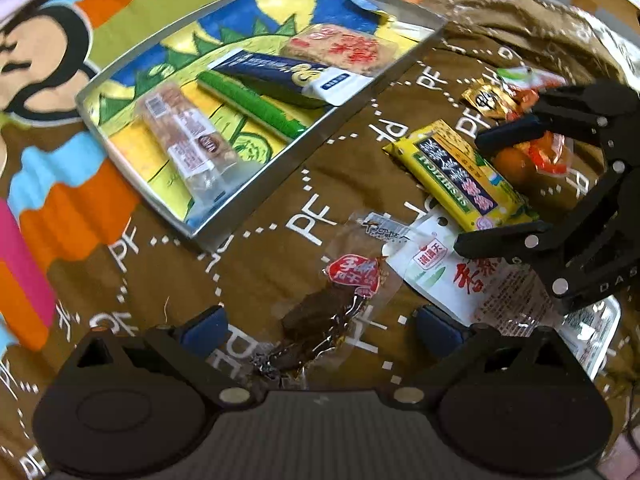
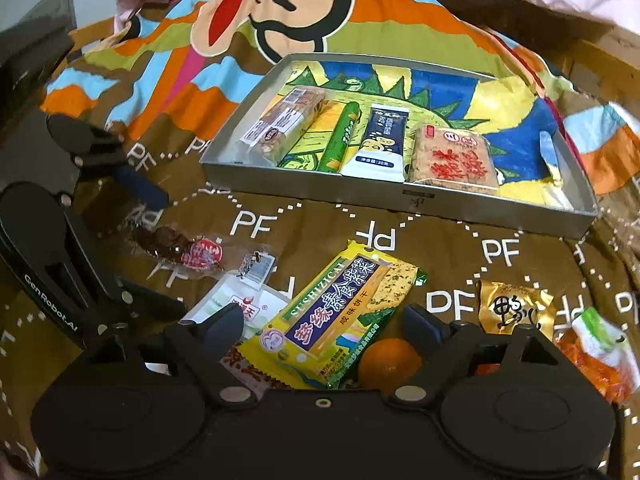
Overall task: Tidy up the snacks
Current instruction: 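Close the left tool on the dried-meat packet while the right tool grasps the yellow biscuit pack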
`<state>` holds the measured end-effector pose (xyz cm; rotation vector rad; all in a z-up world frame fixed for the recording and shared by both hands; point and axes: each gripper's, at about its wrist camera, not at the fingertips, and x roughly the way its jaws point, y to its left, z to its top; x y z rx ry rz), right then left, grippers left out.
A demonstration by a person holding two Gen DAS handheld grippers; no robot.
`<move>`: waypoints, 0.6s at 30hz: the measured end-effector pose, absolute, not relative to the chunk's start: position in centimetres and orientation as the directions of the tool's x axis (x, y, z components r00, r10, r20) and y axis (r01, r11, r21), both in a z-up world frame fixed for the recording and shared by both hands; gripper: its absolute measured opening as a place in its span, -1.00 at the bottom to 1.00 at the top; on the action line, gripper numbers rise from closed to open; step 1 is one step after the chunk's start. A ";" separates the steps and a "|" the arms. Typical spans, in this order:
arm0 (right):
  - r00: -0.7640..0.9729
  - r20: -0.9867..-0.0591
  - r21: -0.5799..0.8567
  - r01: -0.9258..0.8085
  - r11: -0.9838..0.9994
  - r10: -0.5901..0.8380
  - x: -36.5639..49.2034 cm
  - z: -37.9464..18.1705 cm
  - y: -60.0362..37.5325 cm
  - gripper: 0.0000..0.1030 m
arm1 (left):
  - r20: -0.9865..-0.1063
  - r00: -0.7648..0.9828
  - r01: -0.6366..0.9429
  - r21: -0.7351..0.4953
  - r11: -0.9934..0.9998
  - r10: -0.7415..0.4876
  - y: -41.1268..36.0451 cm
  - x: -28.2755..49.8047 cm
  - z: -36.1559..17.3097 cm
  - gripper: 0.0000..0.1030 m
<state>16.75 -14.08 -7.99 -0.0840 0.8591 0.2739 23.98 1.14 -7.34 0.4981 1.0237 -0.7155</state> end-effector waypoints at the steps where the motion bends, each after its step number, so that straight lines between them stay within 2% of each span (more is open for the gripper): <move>1: 0.620 -0.755 0.053 -0.266 0.962 0.213 16.8 -7.9 -14.3 0.71 | -0.895 0.325 0.734 0.033 0.678 -0.307 1.3 24.1 -7.3 0.88; 7: 0.619 -0.759 0.066 -0.231 0.971 0.199 17.5 -8.4 -14.3 0.70 | -0.914 0.269 0.681 -0.042 0.731 -0.303 1.1 24.6 -6.7 0.50; 11: 0.613 -0.774 0.032 -0.213 0.977 0.159 17.8 -8.8 -14.3 0.56 | -0.930 0.239 0.581 -0.092 0.809 -0.278 1.1 24.8 -6.2 0.37; 13: 0.613 -0.775 0.027 -0.213 0.977 0.155 17.7 -8.8 -14.3 0.48 | -0.933 0.231 0.540 -0.114 0.834 -0.277 1.5 24.7 -6.0 0.24; 18: 0.616 -0.773 0.005 -0.235 0.972 0.153 17.1 -8.6 -13.9 0.40 | -0.930 0.210 0.466 -0.176 0.867 -0.302 2.4 24.1 -5.4 0.14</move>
